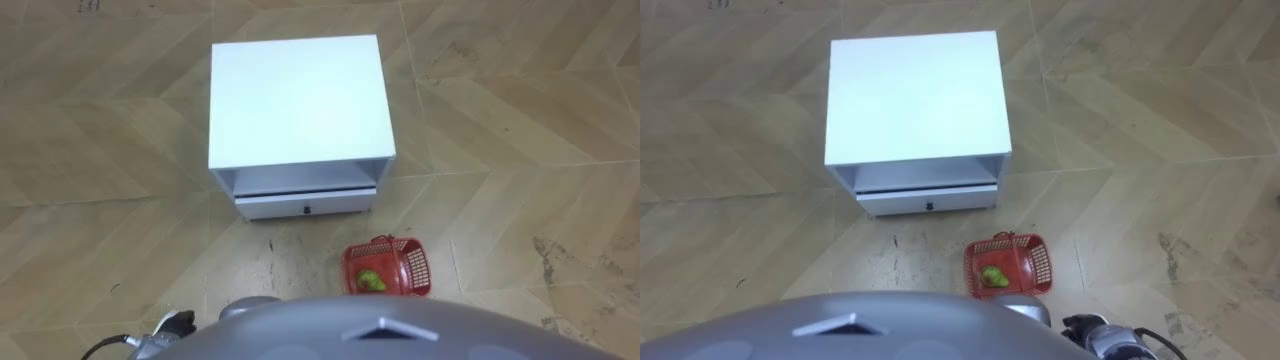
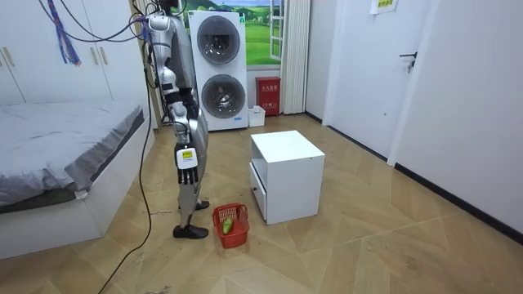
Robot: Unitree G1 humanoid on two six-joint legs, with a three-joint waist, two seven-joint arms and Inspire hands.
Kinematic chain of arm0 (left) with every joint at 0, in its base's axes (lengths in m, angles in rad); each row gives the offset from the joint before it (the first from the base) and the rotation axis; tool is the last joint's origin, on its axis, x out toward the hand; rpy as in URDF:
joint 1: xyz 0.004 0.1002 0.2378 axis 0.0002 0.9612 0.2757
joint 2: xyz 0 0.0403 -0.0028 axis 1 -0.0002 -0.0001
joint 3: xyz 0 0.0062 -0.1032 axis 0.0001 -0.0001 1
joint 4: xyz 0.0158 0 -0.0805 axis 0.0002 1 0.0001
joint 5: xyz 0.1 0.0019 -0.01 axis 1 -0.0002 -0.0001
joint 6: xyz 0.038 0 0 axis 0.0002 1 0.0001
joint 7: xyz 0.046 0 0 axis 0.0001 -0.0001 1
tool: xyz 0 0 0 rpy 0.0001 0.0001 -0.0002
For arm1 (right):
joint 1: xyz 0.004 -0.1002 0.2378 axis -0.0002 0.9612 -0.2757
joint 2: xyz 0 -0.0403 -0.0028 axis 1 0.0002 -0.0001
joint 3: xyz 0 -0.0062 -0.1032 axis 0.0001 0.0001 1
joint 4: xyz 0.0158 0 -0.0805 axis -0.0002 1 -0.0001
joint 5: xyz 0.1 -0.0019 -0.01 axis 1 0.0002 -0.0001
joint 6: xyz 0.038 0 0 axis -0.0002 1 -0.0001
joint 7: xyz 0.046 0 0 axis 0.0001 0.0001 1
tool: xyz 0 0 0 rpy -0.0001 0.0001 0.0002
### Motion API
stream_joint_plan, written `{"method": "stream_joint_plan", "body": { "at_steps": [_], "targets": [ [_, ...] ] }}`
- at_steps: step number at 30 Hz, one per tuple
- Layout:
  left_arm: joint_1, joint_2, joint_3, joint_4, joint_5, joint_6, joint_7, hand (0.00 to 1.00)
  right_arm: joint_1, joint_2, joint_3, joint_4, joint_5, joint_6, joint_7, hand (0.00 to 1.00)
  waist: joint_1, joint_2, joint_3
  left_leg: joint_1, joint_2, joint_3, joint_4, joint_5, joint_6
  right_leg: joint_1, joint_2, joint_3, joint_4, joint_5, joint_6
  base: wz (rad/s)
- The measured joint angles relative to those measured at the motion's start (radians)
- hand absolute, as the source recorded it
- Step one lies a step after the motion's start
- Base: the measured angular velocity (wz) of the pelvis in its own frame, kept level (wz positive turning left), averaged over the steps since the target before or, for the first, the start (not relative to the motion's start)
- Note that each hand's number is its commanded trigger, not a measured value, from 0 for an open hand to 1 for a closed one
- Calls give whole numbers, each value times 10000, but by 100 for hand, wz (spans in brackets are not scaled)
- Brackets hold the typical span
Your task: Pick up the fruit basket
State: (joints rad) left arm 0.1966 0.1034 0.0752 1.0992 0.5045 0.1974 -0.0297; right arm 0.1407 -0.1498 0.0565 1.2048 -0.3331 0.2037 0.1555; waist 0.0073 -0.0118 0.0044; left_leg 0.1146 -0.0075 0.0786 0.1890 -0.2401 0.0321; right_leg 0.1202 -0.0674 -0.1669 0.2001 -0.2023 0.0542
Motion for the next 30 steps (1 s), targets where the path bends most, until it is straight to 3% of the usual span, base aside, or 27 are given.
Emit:
{"method": "stream_joint_plan", "body": {
  "at_steps": [17,30],
  "targets": [
    [103,0,16,32,-102,70,281,0,-2,0,-1,144,-35,-34,-303,0,8,5,0,25,-5,-3,7,0,1,13,-2,-1,13,0,0,0],
    [303,-8,-23,27,-132,308,276,0,180,154,-4,119,-132,252,-568,0,-27,-39,-17,7,-14,-5,25,-1,3,-2,-24,-32,58,-2,2,0]
  ]
}}
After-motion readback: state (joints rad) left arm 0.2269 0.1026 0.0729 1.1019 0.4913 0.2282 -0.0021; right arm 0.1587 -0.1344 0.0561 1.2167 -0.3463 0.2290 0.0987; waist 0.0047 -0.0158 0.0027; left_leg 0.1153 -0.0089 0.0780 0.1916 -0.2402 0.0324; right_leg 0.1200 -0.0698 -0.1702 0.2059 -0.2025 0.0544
